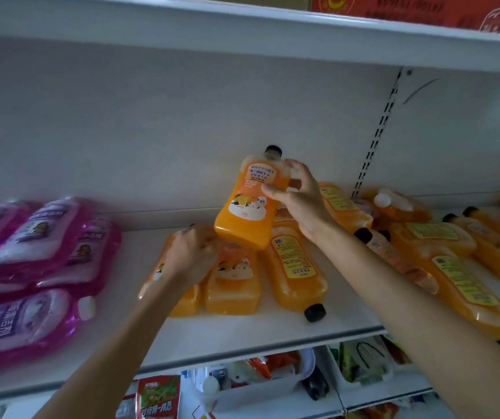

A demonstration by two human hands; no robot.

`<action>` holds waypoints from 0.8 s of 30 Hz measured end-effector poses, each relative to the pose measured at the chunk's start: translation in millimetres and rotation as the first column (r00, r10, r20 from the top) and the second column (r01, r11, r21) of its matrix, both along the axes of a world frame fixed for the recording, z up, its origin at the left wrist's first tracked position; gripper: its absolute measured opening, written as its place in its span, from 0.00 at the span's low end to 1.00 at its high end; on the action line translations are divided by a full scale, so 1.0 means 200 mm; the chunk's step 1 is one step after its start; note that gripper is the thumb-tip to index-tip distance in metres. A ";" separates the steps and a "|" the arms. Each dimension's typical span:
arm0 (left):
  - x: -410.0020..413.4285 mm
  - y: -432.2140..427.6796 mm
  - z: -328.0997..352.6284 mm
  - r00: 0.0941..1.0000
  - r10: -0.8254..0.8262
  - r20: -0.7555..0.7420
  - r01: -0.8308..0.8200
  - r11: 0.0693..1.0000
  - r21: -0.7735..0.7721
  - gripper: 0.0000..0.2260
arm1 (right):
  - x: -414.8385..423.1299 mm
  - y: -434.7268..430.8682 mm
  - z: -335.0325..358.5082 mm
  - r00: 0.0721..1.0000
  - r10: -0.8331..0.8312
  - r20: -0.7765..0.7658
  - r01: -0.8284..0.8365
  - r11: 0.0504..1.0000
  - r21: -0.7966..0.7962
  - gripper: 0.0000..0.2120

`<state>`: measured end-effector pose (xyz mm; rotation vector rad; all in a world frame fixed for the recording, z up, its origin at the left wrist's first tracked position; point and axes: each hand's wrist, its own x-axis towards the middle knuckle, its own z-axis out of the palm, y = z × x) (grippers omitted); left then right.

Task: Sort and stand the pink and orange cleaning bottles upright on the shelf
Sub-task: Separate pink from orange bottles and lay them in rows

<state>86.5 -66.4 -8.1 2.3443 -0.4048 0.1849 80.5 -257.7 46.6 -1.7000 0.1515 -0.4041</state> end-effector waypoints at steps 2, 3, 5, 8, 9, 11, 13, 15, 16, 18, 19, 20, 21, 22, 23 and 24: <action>-0.02 0.07 -0.01 0.979 0.183 0.094 -0.167 0.974 -0.155 0.14 | -0.02 0.05 -0.04 0.992 0.094 -0.090 -0.089 0.995 0.051 0.28; -0.02 0.11 0.00 0.971 0.220 0.092 -0.184 0.936 -0.299 0.17 | -0.04 0.08 -0.07 0.982 0.144 -0.121 -0.143 0.990 0.015 0.28; -0.02 0.15 0.05 0.994 0.099 0.047 -0.062 0.858 -0.510 0.21 | -0.07 0.16 -0.15 0.965 0.204 -0.165 -0.237 0.948 -0.214 0.30; -0.05 0.13 0.08 0.974 -0.226 0.017 0.222 0.938 -0.266 0.30 | -0.07 0.22 -0.25 0.980 0.134 -0.145 -0.197 0.653 -0.732 0.34; -0.04 0.13 0.06 0.964 -0.265 0.010 0.264 0.956 -0.129 0.33 | -0.07 0.22 -0.26 0.983 0.122 -0.135 -0.180 0.559 -0.809 0.35; -0.03 0.12 0.06 0.965 -0.261 -0.022 0.262 0.964 0.042 0.37 | -0.08 0.19 -0.23 0.979 0.141 -0.146 -0.198 0.521 -0.830 0.31; -0.04 0.12 0.09 0.969 -0.241 -0.060 0.248 0.957 0.153 0.35 | -0.13 0.12 -0.19 0.968 0.172 -0.182 -0.244 0.492 -0.836 0.26; -0.06 0.11 0.14 0.978 -0.206 -0.030 0.205 0.926 0.317 0.28 | -0.20 0.00 -0.18 0.952 0.211 -0.222 -0.296 0.448 -0.844 0.21; -0.07 0.09 0.15 0.980 -0.195 0.038 0.166 0.909 0.381 0.24 | -0.24 -0.06 -0.18 0.947 0.226 -0.229 -0.304 0.400 -0.865 0.19; -0.12 0.04 0.16 0.944 -0.247 0.218 0.134 0.892 0.431 0.17 | -0.33 -0.17 -0.19 0.936 0.215 -0.277 -0.326 0.242 -0.914 0.24; -0.15 0.01 0.16 0.902 -0.311 0.299 0.155 0.881 0.448 0.15 | -0.36 -0.22 -0.20 0.924 0.201 -0.326 -0.361 0.177 -0.915 0.28; -0.17 -0.04 0.14 0.858 -0.376 0.350 0.191 0.866 0.462 0.13 | -0.40 -0.25 -0.21 0.905 0.203 -0.373 -0.404 0.139 -0.904 0.30; -0.19 -0.09 0.12 0.816 -0.424 0.392 0.223 0.858 0.463 0.11 | -0.42 -0.27 -0.21 0.889 0.233 -0.394 -0.428 0.116 -0.896 0.31; -0.22 -0.14 0.09 0.787 -0.461 0.410 0.251 0.846 0.470 0.11 | -0.43 -0.28 -0.21 0.876 0.280 -0.393 -0.433 0.096 -0.896 0.30; -0.25 -0.20 0.07 0.774 -0.494 0.395 0.283 0.829 0.483 0.13 | -0.44 -0.28 -0.21 0.868 0.314 -0.386 -0.426 0.070 -0.902 0.30; -0.29 -0.25 0.05 0.768 -0.519 0.376 0.308 0.813 0.494 0.16 | -0.45 -0.27 -0.20 0.864 0.329 -0.380 -0.416 0.042 -0.909 0.28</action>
